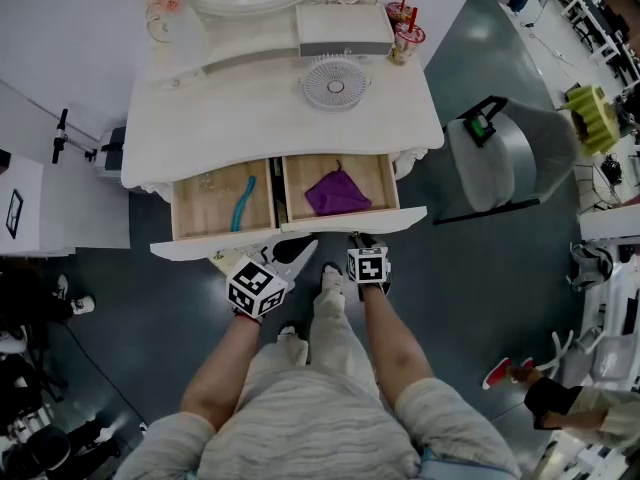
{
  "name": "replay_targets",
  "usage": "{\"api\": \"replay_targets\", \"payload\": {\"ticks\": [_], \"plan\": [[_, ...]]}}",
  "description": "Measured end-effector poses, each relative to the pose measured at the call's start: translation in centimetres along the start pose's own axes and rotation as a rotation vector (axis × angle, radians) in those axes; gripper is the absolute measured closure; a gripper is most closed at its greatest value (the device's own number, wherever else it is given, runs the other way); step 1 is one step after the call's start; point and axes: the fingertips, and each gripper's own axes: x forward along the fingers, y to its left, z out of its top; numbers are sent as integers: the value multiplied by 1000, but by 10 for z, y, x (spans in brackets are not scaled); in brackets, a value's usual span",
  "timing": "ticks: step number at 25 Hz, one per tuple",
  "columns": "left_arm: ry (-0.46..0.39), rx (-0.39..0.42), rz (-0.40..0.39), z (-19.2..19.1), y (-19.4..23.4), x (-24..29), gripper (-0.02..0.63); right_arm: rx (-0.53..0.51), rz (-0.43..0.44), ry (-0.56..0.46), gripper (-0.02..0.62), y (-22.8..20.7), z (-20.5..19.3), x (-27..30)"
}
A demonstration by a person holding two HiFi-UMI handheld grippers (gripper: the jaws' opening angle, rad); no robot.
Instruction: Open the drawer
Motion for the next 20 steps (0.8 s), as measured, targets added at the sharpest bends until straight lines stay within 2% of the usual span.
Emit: {"api": "replay_targets", "payload": {"ticks": [9,20], "plan": [[2,16,-9,3,-7,1,591,10,-1,1,474,2,-16,-10],[5,14,-11,-2,-14,-1,591,11,-6,-7,474,2,-16,-10]]}}
